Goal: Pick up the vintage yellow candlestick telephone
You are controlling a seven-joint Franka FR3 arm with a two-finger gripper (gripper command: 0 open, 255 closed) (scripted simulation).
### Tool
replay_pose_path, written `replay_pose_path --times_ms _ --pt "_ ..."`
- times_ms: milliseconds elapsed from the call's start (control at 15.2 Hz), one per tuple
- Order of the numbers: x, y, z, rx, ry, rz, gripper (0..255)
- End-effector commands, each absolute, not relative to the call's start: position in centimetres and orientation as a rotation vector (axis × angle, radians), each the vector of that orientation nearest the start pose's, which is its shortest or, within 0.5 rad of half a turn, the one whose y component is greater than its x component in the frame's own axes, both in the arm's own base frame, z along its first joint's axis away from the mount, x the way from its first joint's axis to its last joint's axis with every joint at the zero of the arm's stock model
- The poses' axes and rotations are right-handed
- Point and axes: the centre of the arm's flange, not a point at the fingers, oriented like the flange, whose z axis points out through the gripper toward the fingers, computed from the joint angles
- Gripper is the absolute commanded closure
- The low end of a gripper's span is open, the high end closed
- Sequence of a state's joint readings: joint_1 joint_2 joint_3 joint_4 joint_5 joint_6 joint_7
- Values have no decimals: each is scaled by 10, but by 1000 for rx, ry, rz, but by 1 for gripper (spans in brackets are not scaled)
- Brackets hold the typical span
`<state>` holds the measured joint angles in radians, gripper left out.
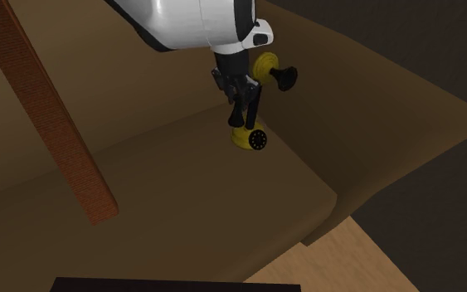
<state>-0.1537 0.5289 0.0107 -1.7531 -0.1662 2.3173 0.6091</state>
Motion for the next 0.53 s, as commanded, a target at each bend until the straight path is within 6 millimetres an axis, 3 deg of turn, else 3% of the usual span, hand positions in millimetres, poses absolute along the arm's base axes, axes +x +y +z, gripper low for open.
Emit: replay_pose_path --times_ms 0,462 --pt "661 -98 283 -3081 1026 -103 255" --pt "661 -98 320 -3081 1026 -103 255"
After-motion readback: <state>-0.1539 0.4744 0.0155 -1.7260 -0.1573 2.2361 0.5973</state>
